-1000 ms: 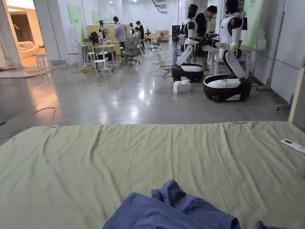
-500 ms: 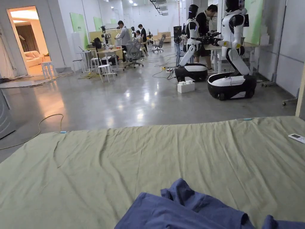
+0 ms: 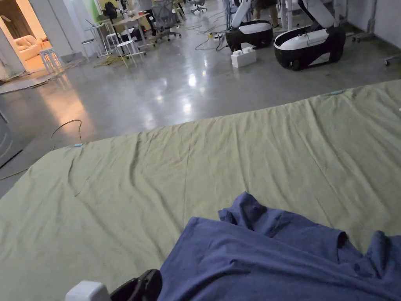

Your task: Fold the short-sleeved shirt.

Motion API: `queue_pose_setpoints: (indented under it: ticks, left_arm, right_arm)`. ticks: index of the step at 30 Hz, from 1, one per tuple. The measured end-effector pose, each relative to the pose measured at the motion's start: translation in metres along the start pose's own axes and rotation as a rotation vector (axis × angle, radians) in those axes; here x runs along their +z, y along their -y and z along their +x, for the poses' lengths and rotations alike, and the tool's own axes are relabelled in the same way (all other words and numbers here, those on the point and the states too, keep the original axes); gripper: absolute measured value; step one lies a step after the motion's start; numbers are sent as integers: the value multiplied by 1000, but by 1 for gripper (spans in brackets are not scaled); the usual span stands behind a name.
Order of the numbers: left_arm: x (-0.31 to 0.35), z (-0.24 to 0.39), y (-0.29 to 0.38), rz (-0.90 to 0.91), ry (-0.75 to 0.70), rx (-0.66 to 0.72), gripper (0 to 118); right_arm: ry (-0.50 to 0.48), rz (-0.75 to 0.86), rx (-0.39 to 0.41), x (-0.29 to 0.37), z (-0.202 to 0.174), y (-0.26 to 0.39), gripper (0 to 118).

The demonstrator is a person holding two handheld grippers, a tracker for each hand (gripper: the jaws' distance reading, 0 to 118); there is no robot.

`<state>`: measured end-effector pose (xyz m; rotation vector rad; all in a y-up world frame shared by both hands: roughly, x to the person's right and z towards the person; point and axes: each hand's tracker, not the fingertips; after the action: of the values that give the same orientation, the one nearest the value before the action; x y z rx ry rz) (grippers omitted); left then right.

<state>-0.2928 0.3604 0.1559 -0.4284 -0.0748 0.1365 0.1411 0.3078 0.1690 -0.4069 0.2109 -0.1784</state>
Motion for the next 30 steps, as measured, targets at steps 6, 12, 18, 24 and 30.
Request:
queue_pose_setpoints:
  ticks: [6,12,18,24,30]
  left_arm:
    - [-171,-64,-33,-257,59,70,52]
    - [-302,-67,-27,-374,-48,-137,71]
    - [-369,-88,-21,-444,-95,-30,83]
    - [-391,-81,-8,-566,-99,-24,67]
    - [-393,-47,10,-594,-125,-232,10]
  right_arm:
    - [73,-60,-15,-20,17,5,1]
    - [129,-103,-41,-24,33,5,1]
    - [183,-159,-47,-29,43,9,1]
    - [203,-185,-31,-37,47,7,1]
    - [195,-219,-114,-54,55,9,1]
